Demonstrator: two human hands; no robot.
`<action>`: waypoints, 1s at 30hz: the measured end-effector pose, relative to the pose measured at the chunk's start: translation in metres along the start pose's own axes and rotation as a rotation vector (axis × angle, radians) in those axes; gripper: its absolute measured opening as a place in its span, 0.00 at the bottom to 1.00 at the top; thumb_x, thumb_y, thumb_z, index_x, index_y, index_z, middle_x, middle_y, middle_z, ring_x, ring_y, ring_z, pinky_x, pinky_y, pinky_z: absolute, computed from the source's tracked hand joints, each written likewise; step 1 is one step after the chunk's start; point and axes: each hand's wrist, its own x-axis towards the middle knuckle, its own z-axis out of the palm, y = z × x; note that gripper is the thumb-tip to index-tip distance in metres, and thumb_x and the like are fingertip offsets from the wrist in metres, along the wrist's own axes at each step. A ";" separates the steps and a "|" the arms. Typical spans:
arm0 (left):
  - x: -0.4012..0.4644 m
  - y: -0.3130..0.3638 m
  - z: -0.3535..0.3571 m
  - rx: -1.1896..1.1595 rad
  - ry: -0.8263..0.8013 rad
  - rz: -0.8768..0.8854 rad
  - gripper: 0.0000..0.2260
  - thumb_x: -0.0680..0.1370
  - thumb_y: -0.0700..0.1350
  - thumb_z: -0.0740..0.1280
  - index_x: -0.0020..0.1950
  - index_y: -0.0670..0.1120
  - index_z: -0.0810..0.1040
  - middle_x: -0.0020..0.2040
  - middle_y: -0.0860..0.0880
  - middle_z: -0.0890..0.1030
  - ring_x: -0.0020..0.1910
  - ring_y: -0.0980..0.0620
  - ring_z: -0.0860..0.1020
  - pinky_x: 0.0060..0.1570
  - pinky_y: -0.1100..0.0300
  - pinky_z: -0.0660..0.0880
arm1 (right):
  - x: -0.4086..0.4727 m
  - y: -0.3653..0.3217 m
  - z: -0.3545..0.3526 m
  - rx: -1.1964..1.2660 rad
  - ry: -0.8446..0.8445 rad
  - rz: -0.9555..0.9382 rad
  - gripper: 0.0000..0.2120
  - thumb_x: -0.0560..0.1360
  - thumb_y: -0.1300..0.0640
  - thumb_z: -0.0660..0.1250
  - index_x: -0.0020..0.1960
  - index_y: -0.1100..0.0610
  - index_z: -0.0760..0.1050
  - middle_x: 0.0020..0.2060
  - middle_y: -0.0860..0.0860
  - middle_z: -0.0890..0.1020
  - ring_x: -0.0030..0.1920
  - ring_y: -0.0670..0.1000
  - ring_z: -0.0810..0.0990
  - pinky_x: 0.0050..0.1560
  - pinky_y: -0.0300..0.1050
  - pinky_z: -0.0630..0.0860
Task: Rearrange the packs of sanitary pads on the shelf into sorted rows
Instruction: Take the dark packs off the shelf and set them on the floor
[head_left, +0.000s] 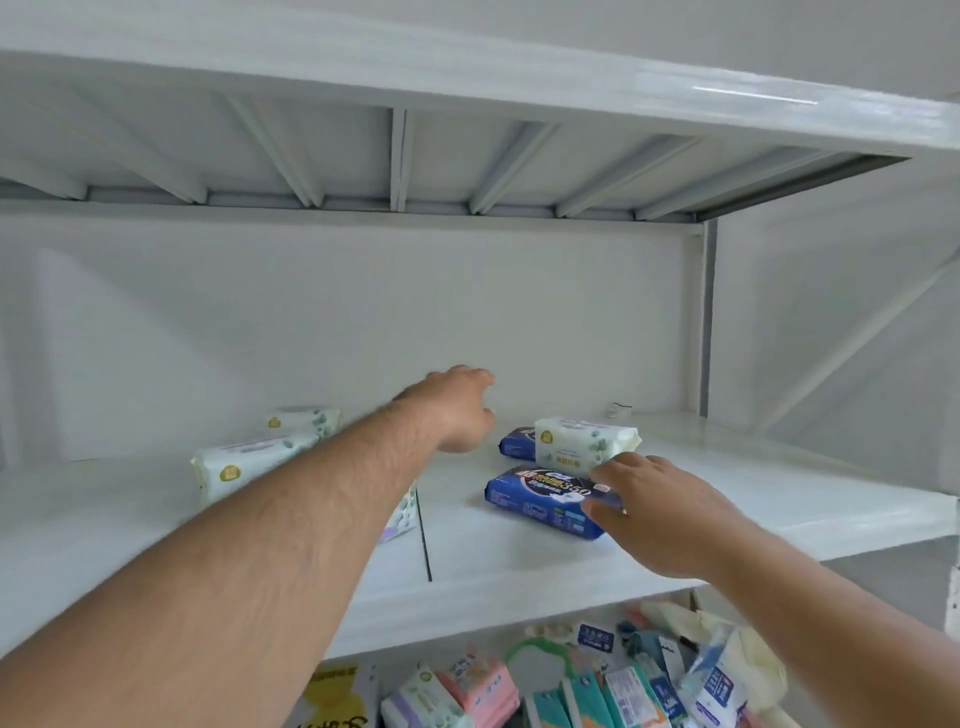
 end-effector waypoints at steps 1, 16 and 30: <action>0.020 -0.005 0.001 0.005 -0.027 0.018 0.26 0.80 0.52 0.58 0.78 0.57 0.56 0.79 0.55 0.57 0.75 0.48 0.62 0.72 0.48 0.64 | 0.010 0.000 0.004 0.014 -0.004 0.017 0.21 0.81 0.39 0.53 0.69 0.44 0.70 0.64 0.44 0.76 0.61 0.49 0.73 0.56 0.46 0.76; 0.201 0.004 0.082 0.330 -0.479 0.316 0.25 0.82 0.46 0.59 0.78 0.56 0.58 0.76 0.49 0.65 0.72 0.47 0.66 0.69 0.52 0.65 | 0.065 0.019 0.053 0.108 -0.021 0.043 0.15 0.81 0.40 0.52 0.55 0.45 0.75 0.51 0.38 0.79 0.53 0.42 0.72 0.53 0.44 0.75; 0.196 -0.035 0.078 0.421 -0.625 0.341 0.20 0.82 0.47 0.60 0.74 0.54 0.68 0.70 0.52 0.72 0.65 0.50 0.71 0.61 0.58 0.67 | 0.080 0.011 0.054 0.277 -0.128 0.014 0.16 0.80 0.40 0.57 0.57 0.47 0.77 0.54 0.42 0.81 0.53 0.46 0.78 0.56 0.50 0.78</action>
